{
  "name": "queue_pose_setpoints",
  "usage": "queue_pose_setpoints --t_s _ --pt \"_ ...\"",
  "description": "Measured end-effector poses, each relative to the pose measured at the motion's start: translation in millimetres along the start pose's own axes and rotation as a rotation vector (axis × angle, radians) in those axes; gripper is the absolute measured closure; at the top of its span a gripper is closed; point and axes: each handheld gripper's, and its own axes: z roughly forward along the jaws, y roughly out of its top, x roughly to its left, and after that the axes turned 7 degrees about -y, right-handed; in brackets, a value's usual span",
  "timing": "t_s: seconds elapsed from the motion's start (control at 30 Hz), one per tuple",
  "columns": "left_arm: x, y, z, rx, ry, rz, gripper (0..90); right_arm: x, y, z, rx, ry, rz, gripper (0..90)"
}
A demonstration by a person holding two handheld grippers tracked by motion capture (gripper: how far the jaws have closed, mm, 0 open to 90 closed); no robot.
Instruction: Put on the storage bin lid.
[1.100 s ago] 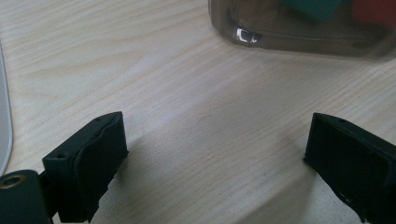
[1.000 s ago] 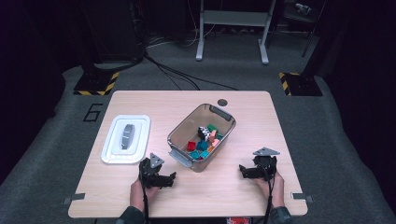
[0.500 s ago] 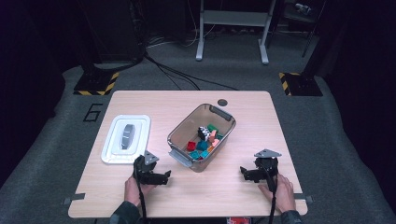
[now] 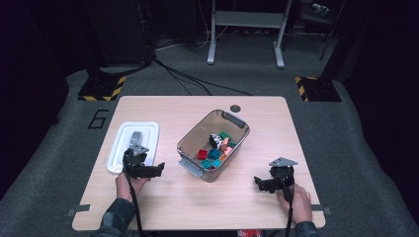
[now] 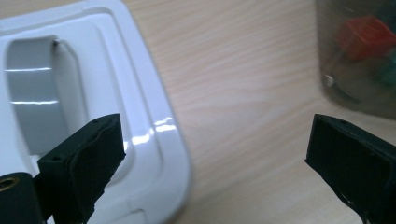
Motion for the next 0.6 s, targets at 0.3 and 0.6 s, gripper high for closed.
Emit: queue_pose_setpoints --t_s 0.3,0.6 --pt "46.0 18.7 6.1 0.014 0.077 -0.077 2.6 -0.3 0.0 -0.1 0.000 0.001 -0.002 0.0" --pt "80.1 26.7 18.6 0.065 0.091 -0.130 10.0 -0.5 -0.1 -0.2 -0.001 0.002 -0.003 0.0"
